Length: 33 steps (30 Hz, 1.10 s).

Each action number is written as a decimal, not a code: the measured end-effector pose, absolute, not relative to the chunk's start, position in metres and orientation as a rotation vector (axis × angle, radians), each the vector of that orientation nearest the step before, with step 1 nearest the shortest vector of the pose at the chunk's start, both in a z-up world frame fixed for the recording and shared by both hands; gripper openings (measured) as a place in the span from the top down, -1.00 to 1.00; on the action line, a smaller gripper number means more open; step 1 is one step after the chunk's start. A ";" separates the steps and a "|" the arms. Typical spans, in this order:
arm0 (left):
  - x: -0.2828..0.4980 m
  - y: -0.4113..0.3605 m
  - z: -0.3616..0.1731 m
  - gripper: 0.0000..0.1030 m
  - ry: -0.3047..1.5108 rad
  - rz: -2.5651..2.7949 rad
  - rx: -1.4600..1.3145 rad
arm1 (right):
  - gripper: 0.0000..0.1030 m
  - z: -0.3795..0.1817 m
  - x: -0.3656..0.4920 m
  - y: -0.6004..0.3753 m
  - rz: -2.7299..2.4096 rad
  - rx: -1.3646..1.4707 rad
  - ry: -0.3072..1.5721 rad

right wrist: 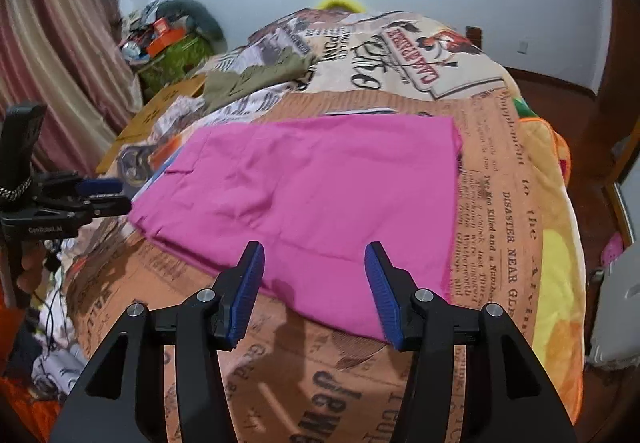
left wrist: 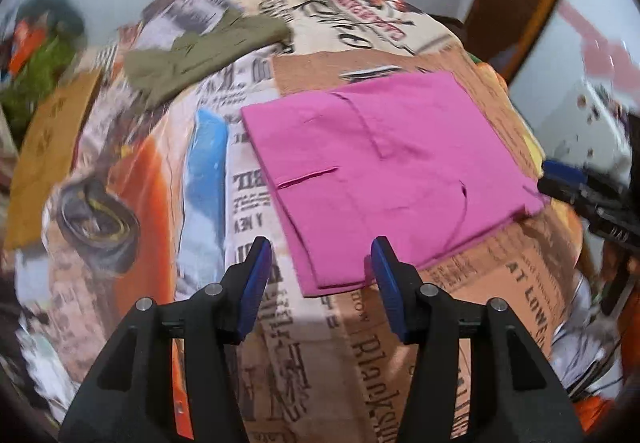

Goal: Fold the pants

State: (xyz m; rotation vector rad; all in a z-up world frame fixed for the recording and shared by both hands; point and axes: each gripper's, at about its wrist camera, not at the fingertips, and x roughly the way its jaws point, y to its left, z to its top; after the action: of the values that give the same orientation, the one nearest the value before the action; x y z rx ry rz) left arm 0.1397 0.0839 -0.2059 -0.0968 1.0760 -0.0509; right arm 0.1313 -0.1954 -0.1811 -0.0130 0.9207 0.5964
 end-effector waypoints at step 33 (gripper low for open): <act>0.141 0.091 -0.238 0.92 1.108 0.065 -0.142 | 0.06 -0.237 0.140 -0.231 0.433 0.022 1.045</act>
State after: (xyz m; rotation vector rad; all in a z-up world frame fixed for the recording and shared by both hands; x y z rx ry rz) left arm 0.1410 0.0911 -0.2381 -0.1416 1.1083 0.0649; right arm 0.1402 -0.2309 -0.2366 0.0218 1.0450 0.4334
